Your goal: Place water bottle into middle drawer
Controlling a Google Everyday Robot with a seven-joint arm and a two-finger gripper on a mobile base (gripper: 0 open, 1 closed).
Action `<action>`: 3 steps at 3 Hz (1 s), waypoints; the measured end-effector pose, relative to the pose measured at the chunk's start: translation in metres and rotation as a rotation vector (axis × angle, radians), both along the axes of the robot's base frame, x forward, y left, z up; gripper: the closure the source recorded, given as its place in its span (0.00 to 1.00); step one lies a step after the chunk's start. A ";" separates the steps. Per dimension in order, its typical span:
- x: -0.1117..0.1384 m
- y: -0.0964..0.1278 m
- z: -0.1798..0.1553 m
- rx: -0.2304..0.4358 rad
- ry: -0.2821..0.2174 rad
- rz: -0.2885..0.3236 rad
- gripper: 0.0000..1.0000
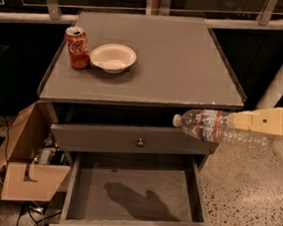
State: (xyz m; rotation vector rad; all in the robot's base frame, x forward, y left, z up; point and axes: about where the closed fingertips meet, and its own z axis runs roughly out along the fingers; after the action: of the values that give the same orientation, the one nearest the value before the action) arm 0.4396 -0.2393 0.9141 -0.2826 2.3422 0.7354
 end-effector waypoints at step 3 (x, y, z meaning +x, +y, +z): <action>-0.024 0.006 -0.085 0.096 0.178 -0.005 1.00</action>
Offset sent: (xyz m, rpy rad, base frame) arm -0.0213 0.0009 -0.0642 0.0881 0.1608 -0.0251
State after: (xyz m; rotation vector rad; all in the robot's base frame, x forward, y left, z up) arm 0.4160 -0.2332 0.8287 -0.1749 2.4634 0.9001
